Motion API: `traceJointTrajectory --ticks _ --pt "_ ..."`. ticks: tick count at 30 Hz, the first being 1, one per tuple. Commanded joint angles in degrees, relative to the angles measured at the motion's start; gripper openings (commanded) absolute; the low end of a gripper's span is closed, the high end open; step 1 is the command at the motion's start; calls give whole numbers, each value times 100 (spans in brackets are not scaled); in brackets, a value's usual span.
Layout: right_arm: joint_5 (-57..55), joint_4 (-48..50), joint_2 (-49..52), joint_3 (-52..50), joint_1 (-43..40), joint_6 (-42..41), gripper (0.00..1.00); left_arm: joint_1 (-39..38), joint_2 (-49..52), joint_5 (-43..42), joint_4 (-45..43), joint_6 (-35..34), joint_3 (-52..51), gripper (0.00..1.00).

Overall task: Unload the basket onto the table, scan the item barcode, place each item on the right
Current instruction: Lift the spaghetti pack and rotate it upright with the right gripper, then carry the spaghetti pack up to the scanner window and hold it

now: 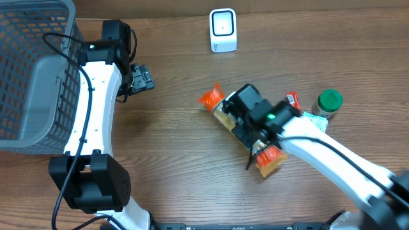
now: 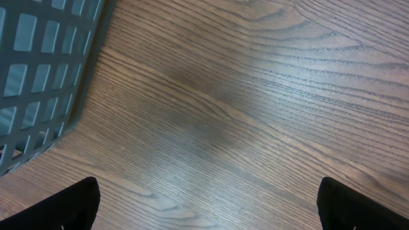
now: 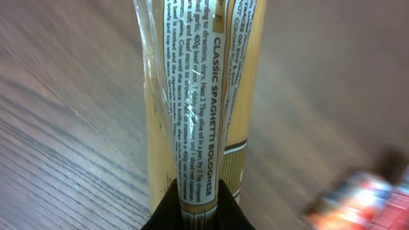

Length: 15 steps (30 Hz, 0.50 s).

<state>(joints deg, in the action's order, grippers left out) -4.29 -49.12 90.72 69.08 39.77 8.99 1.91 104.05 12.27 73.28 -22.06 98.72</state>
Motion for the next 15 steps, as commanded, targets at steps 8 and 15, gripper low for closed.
traceJointTrajectory --ticks 8,15 --pt "101 94 -1220 247 -13 -146 4 -7 -7 52 -7 85 -15 100" --pt "140 90 -1217 372 -13 -223 3 -7 -7 52 -7 85 -15 100"
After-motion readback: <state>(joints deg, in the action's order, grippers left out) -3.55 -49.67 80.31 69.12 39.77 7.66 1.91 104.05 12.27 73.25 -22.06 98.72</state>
